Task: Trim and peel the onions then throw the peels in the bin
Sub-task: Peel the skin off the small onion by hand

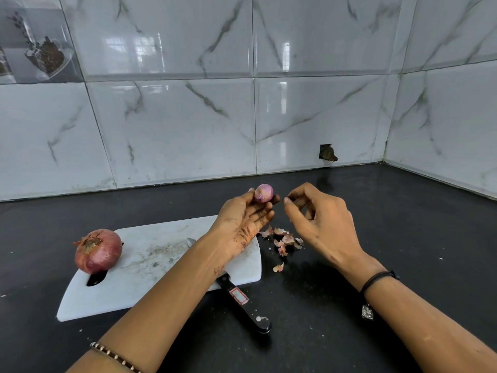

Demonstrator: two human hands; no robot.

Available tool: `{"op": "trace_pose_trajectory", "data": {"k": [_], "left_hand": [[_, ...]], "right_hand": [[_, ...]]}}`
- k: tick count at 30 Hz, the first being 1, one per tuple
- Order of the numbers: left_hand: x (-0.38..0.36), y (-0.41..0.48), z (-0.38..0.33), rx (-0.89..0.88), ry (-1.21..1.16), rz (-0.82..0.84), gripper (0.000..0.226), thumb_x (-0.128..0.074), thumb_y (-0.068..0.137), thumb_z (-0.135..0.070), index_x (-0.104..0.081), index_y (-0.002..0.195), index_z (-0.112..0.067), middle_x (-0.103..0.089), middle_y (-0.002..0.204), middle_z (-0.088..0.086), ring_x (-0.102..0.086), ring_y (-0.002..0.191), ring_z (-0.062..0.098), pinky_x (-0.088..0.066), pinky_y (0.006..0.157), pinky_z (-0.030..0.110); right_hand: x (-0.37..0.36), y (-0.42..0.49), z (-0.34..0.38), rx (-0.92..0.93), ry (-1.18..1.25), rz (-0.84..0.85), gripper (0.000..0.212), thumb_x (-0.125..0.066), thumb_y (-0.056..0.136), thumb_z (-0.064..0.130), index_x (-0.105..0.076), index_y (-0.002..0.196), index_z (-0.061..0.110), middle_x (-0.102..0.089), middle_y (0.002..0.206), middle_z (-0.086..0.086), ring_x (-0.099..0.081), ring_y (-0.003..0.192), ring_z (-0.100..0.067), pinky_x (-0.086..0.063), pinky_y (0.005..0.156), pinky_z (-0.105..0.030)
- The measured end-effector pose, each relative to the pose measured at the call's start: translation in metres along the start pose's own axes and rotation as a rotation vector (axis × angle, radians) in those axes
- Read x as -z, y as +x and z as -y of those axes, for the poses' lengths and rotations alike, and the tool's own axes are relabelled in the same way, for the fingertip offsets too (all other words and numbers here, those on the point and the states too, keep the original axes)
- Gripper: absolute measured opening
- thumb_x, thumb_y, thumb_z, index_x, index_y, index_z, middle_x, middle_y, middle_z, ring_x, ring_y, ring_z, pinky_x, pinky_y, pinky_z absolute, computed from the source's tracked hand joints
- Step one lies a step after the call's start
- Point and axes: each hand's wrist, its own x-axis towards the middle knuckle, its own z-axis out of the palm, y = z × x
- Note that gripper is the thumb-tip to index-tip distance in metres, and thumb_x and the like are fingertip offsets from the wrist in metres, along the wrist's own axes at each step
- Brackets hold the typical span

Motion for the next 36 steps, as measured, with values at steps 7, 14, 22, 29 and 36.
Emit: {"op": "trace_pose_trajectory", "data": {"k": [7,14,22,29,36], "left_hand": [[-0.002,0.004,0.003,-0.043,0.029,0.029,0.022,-0.046,0.107,-0.011,-0.065,0.110,0.001,-0.077,0.094,0.018,-0.075,0.080,0.019,-0.060,0.076,0.030],[-0.005,0.004,0.005,-0.105,0.034,0.114,0.026,-0.043,0.107,-0.005,-0.065,0.115,0.007,-0.075,0.100,0.019,-0.075,0.092,0.023,-0.062,0.083,0.031],[-0.005,0.002,0.009,-0.112,0.005,0.201,0.031,-0.036,0.106,0.006,-0.066,0.116,0.007,-0.074,0.107,0.023,-0.072,0.104,0.025,-0.061,0.078,0.024],[-0.009,0.004,0.013,-0.131,-0.034,0.207,0.037,-0.030,0.103,0.015,-0.058,0.127,0.014,-0.067,0.121,0.029,-0.071,0.105,0.025,-0.061,0.083,0.025],[-0.013,-0.001,0.014,-0.121,-0.071,0.204,0.034,-0.030,0.103,0.015,-0.061,0.115,0.011,-0.062,0.127,0.032,-0.067,0.107,0.028,-0.060,0.074,0.021]], "right_hand": [[0.003,0.003,-0.002,0.051,0.059,-0.057,0.010,-0.064,0.092,0.024,-0.070,0.098,0.026,-0.064,0.091,0.016,-0.061,0.075,-0.008,-0.056,0.067,-0.040],[0.004,0.001,0.001,0.098,0.126,-0.056,0.012,-0.067,0.096,0.034,-0.070,0.104,0.026,-0.067,0.094,0.017,-0.063,0.071,-0.009,-0.053,0.061,-0.031],[0.004,0.003,0.004,0.121,0.172,-0.091,0.031,-0.082,0.080,0.046,-0.068,0.097,0.024,-0.065,0.094,0.016,-0.060,0.068,-0.012,-0.051,0.060,-0.031],[0.002,0.003,0.004,0.125,0.228,-0.099,0.025,-0.086,0.082,0.032,-0.069,0.094,0.019,-0.064,0.091,0.011,-0.059,0.068,-0.015,-0.045,0.060,-0.017],[0.000,0.001,0.004,0.161,0.223,-0.068,0.017,-0.083,0.085,0.024,-0.070,0.089,0.014,-0.061,0.087,0.009,-0.058,0.070,-0.015,-0.042,0.063,-0.011]]}}
